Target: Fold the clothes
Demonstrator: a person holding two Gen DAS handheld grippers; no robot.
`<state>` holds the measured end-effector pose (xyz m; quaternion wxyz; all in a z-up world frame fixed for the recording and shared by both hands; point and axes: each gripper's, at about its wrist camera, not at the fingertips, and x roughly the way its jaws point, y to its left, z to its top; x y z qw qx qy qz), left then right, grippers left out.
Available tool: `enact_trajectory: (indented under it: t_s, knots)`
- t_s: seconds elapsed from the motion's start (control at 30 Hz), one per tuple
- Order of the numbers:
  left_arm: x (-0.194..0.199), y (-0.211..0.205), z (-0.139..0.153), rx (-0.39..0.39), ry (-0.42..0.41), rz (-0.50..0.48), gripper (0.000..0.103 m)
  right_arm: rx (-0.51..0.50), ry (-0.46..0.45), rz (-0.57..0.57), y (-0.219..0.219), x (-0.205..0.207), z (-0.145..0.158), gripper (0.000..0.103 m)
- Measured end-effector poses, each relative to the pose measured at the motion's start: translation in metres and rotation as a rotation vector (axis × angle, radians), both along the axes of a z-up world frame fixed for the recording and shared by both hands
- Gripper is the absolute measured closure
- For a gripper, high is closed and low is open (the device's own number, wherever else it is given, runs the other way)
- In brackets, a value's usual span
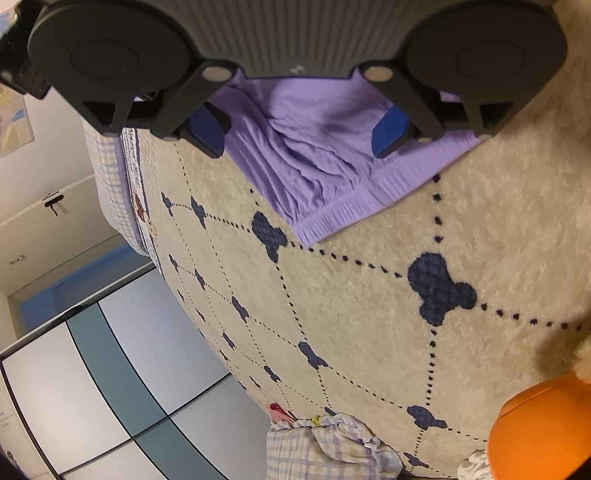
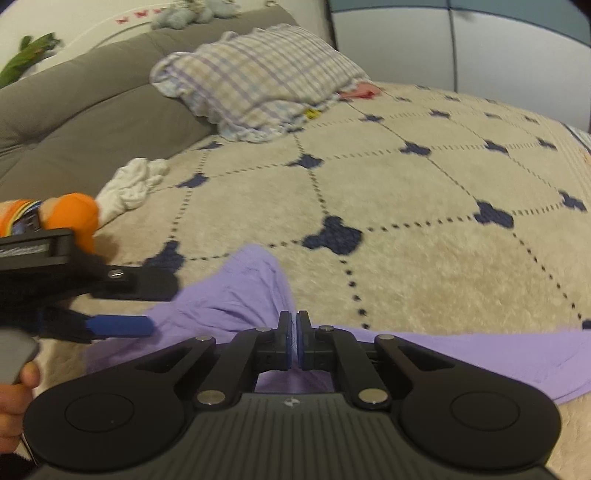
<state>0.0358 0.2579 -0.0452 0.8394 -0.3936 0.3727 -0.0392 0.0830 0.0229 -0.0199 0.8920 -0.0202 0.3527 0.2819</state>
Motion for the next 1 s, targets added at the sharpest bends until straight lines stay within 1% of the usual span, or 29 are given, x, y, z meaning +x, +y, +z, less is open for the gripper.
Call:
enact_trajectory:
  t_s: [0.23,0.4,0.5,0.6,0.63,0.7,0.87,1.0]
  knots:
    - [-0.004,0.003,0.003,-0.014,-0.012,0.017,0.015,-0.069,0.029,0.086,0.007,-0.019,-0.002,0.100]
    - [-0.007,0.004,0.004,-0.025,-0.017,0.023,0.015,-0.106,0.106,0.128,0.003,-0.025,-0.009,0.100]
    - [-0.007,0.004,0.003,-0.032,-0.012,0.024,0.015,-0.122,0.149,0.127,0.003,-0.022,-0.016,0.100]
    - [-0.008,0.005,0.000,-0.038,0.001,0.023,0.015,-0.108,0.180,0.111,0.002,-0.018,-0.021,0.098]
    - [-0.008,0.005,-0.001,-0.041,0.005,0.022,0.015,-0.103,0.190,0.106,0.002,-0.017,-0.022,0.096]
    - [-0.008,0.006,-0.003,-0.045,0.014,0.019,0.015,-0.065,0.198,0.094,-0.001,-0.014,-0.021,0.095]
    - [-0.008,0.007,-0.004,-0.043,0.016,0.006,0.015,0.042,0.198,0.061,-0.009,-0.008,-0.015,0.077]
    - [-0.009,0.007,-0.003,-0.045,0.011,-0.001,0.015,0.089,0.194,0.011,-0.012,-0.001,-0.014,0.076]
